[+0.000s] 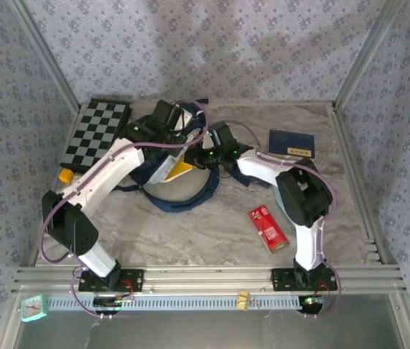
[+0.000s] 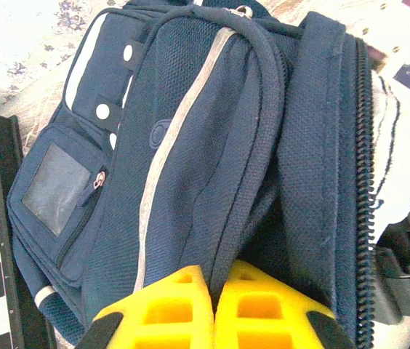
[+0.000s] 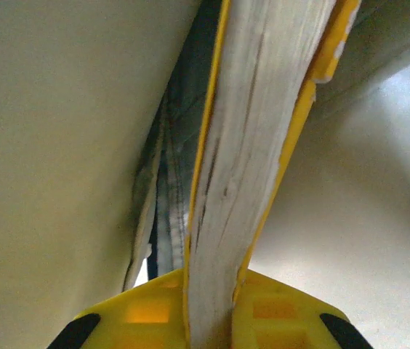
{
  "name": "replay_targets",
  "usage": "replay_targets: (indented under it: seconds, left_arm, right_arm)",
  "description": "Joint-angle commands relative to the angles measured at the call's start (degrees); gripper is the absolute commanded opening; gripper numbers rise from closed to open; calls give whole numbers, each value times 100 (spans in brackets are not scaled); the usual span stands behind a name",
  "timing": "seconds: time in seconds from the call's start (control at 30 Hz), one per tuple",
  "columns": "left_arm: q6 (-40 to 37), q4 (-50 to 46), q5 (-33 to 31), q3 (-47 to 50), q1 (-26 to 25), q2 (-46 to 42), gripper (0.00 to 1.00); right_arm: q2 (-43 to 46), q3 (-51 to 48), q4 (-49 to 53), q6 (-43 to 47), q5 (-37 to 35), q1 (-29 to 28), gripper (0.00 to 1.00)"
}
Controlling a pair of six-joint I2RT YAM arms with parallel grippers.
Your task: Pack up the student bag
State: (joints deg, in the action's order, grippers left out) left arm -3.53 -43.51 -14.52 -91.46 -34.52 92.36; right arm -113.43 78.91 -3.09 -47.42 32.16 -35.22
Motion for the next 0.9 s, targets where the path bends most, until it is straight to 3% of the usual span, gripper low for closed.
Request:
replay_targets:
  seconds: [0.0,0.1,0.27,0.47,0.53,0.63,0.8,0.87]
  left_arm:
    - [19,313,-111,-232,15,-376,0]
    - [22,356,-210,-153,25,-389,0]
    - [34,419,-204,11,38,-468,0]
    - [95,426,-114,194,66,-599,0]
    - [90,624,-97,247,69,-663,0]
    - [76,723,-62,360,85,-731,0]
    - [74,723,-6,341,109,-706,0]
    - [68,673,11,267,117,-663,0]
  right_arm:
    - [-283,569,266,622,-167,-4,11]
    - [-447,719,673,774,-162,72,29]
    - [41,453,1356,1089,-721,118,48]
    - [897,-71,2279,1545,-1802,-114,56]
    - [1036,-248,2409,1623,-1935,-242,55]
    - [1013,-304,2535,1688,-2047,-512,45]
    - [529,-145,2258,1475,-1994,-892,17]
    - [360,-113,2128,1402,-2054,-958,12]
